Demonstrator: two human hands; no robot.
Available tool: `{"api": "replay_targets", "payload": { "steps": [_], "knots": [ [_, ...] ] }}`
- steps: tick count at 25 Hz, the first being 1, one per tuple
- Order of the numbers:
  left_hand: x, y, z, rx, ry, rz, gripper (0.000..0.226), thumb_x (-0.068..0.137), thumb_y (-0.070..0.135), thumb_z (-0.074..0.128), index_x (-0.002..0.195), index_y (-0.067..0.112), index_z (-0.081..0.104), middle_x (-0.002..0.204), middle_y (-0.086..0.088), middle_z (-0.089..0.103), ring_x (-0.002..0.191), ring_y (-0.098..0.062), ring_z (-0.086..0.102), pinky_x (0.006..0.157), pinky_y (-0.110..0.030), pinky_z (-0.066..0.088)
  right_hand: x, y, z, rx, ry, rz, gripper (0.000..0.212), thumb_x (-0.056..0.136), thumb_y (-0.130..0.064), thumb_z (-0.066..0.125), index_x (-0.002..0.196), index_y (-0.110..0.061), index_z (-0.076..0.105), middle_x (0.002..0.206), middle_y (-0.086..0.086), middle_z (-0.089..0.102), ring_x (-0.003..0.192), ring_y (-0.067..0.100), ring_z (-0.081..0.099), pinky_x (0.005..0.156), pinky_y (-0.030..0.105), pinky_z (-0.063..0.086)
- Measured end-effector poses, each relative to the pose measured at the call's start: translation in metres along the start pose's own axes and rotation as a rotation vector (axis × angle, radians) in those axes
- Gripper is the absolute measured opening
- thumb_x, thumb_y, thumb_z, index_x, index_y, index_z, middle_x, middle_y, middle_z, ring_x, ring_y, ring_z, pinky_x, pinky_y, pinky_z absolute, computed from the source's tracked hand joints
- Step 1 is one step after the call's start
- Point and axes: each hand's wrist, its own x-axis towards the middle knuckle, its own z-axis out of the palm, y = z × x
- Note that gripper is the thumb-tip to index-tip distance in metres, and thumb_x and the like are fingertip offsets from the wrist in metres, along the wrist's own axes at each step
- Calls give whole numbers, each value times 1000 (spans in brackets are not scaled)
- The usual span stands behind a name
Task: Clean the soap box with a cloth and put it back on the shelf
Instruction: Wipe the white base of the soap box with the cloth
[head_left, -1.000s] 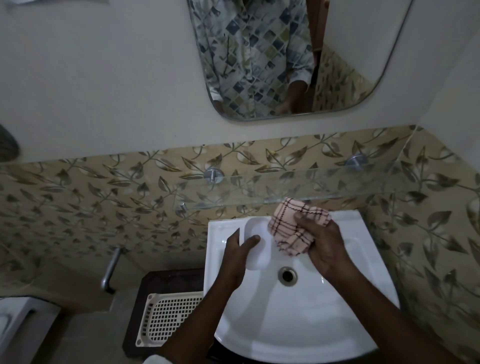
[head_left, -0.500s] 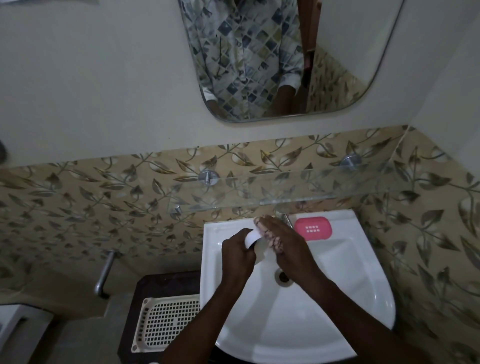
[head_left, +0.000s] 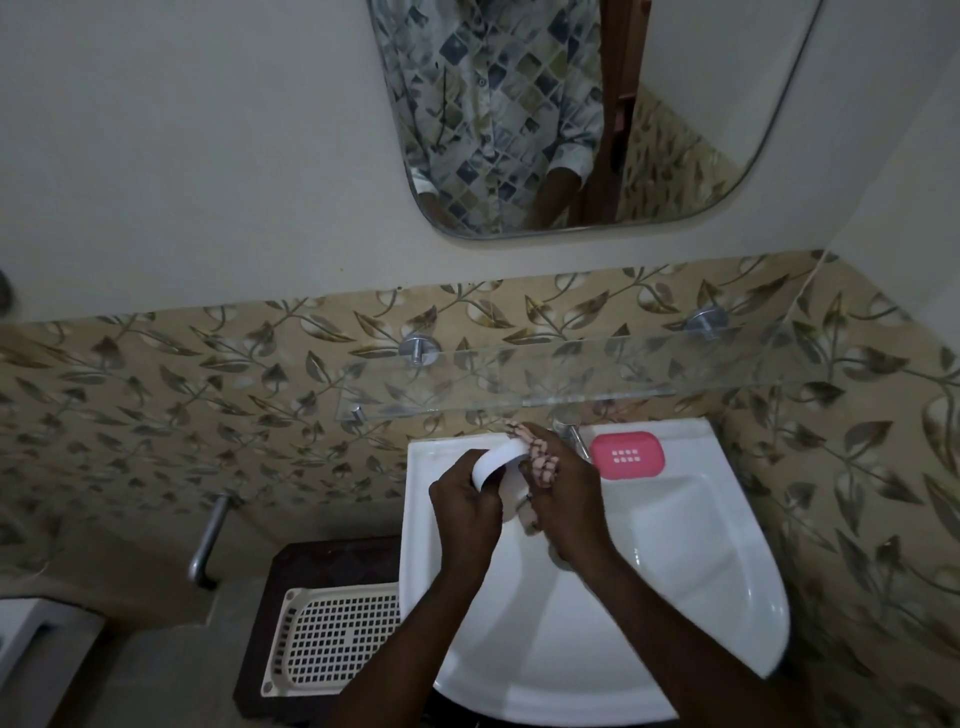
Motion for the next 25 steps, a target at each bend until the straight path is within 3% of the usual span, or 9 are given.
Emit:
{"api": "replay_targets", "payload": {
  "steps": [1, 3, 7, 9, 11, 14, 18, 22, 25],
  "knots": [
    [-1, 4, -1, -39, 29, -17, 16, 83, 14, 62, 81, 28, 70, 78, 15, 70, 73, -3, 65, 63, -17, 47, -1, 8, -1, 90, -6, 196, 31, 90, -5, 57, 118, -14, 67, 101, 0, 73, 73, -9, 67, 57, 4, 49],
    [0, 9, -2, -63, -4, -29, 14, 87, 18, 64, 88, 30, 71, 83, 15, 72, 80, -5, 66, 68, -16, 49, -2, 18, -3, 128, 43, 344, 28, 87, -4, 65, 113, -14, 69, 82, -13, 71, 71, 5, 70, 53, -1, 42],
    [7, 19, -4, 87, -277, -187, 27, 77, 29, 73, 104, 34, 72, 90, 28, 69, 90, 1, 67, 76, -19, 51, 8, 23, -19, -66, 101, 76, 53, 73, 16, 63, 116, -15, 69, 106, -7, 70, 98, 12, 65, 82, 4, 42],
    [11, 18, -3, 209, -338, -226, 31, 81, 27, 71, 111, 20, 72, 104, 14, 71, 95, -12, 68, 82, -29, 57, 12, 30, -30, -167, 99, 26, 66, 63, 22, 63, 118, -15, 68, 115, 0, 70, 107, 17, 64, 92, 15, 44],
    [9, 19, 2, 369, -341, -152, 14, 88, 17, 65, 92, 7, 73, 93, -6, 74, 85, -25, 69, 73, -36, 57, 6, 24, -26, -249, 99, -54, 65, 63, 22, 65, 119, -12, 68, 118, 6, 69, 112, 25, 64, 97, 29, 48],
    [-2, 21, 4, 462, -300, -23, 23, 84, 4, 59, 63, 9, 52, 71, -11, 71, 71, -25, 67, 56, -29, 38, -13, 11, -6, -356, -3, -404, 53, 75, 12, 62, 123, -9, 66, 123, 9, 67, 121, 28, 58, 108, 46, 40],
    [-13, 15, -4, 353, -225, -7, 11, 71, 6, 48, 62, 8, 53, 60, 0, 64, 57, -13, 59, 50, -30, 37, -9, 19, -13, -160, 56, -32, 59, 72, 22, 57, 120, -9, 68, 125, 2, 66, 124, 28, 57, 107, 41, 44],
    [-10, 8, -9, 278, -184, 65, 19, 73, 5, 49, 59, 18, 49, 58, -4, 64, 57, -12, 57, 51, -20, 35, -13, 8, -4, -312, -24, -419, 46, 81, 6, 55, 122, -10, 67, 124, 8, 67, 123, 28, 58, 110, 49, 39],
    [-18, 4, -7, 194, -95, -45, 21, 79, 0, 56, 70, 16, 64, 65, 9, 66, 64, -7, 62, 55, -24, 44, 7, 9, -10, -44, 55, -10, 46, 80, 8, 53, 114, -15, 71, 115, -1, 71, 112, 18, 63, 98, 31, 48]
  ]
}}
